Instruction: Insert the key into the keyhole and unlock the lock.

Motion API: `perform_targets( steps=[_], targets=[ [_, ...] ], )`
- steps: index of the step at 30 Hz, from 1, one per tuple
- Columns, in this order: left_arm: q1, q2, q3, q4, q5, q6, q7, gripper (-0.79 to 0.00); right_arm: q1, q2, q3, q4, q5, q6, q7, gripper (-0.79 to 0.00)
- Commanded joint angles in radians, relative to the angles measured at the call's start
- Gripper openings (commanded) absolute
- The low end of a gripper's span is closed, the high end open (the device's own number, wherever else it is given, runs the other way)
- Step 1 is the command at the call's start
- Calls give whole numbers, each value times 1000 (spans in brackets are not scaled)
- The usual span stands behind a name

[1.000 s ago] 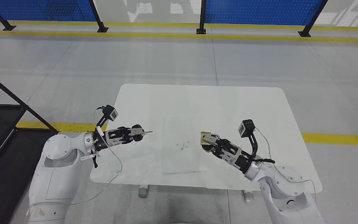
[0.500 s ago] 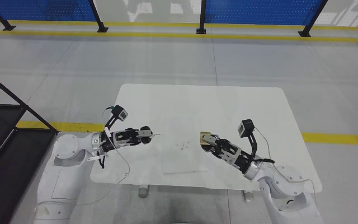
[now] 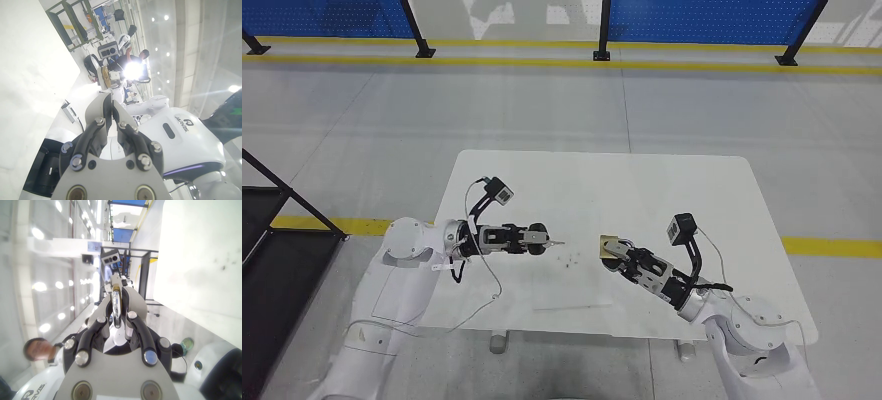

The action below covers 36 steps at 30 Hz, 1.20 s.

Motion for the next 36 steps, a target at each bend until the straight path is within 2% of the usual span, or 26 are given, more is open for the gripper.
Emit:
perform_targets(
  steps=[1,8,18,30,36],
  targets=[
    [-12,-1,17,9,-2,-4,4,-785,0,0,0,0,0,0,0,-785],
    [-49,-6,76,30,1,-1,12,-785,0,0,0,0,0,0,0,-785],
    [-72,-13,153,25,23,24,80,-785,0,0,0,0,0,0,0,-785],
    [-70,-13,153,25,24,26,88,-785,0,0,0,-1,0,-3,-5,-785],
    [-52,-10,154,-8,33,57,144,-785,13,6,-21,-7,-71,-74,-6,-785]
  ],
)
